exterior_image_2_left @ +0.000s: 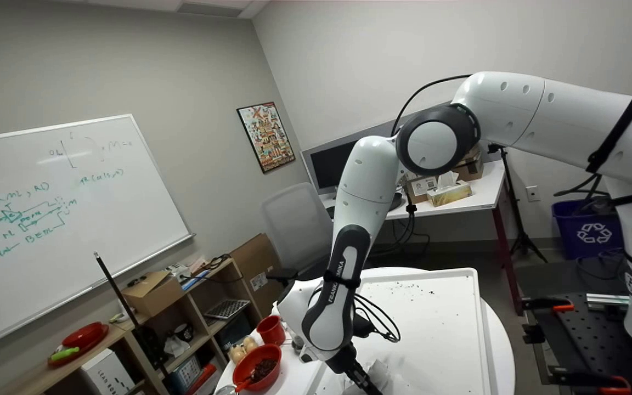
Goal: Use the towel to wipe the tray
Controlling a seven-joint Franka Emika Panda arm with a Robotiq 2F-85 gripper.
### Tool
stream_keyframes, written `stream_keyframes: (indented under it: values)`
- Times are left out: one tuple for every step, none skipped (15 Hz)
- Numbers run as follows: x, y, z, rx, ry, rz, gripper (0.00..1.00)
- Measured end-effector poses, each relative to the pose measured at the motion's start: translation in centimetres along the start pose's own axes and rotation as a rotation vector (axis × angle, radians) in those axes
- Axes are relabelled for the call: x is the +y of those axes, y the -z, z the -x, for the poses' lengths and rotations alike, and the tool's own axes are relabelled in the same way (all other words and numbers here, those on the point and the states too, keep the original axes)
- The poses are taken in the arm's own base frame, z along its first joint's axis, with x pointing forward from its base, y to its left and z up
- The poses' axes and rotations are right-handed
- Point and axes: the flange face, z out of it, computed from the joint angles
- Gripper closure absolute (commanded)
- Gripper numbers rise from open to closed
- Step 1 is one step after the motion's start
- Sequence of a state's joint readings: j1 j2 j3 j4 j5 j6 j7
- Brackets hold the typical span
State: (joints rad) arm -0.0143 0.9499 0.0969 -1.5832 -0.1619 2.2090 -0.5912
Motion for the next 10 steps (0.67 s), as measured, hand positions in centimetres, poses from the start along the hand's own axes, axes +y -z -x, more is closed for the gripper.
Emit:
stream_keyframes:
  values:
    - [0.1, -0.4, -0.1, -0.008, -0.008, 0.007, 0.94]
    - [0.3, -0.7, -0.2, -0.013, -0.018, 0.013, 0.93]
    - [0.5, -0.9, -0.2, -0.017, -0.029, 0.017, 0.93]
    - [0.9, -0.9, -0.2, -0.019, -0.043, 0.021, 0.93]
    - [1.4, -0.9, 0.0, -0.020, -0.059, 0.024, 0.94]
    - [2.0, -0.8, 0.2, -0.022, -0.076, 0.028, 0.94]
    - [2.7, -0.7, 0.6, -0.022, -0.096, 0.033, 0.94]
    - [3.4, -0.5, 1.0, -0.021, -0.116, 0.038, 0.94]
    - [4.3, -0.3, 1.6, -0.018, -0.138, 0.043, 0.93]
    - [5.4, -0.1, 2.4, -0.016, -0.162, 0.047, 0.94]
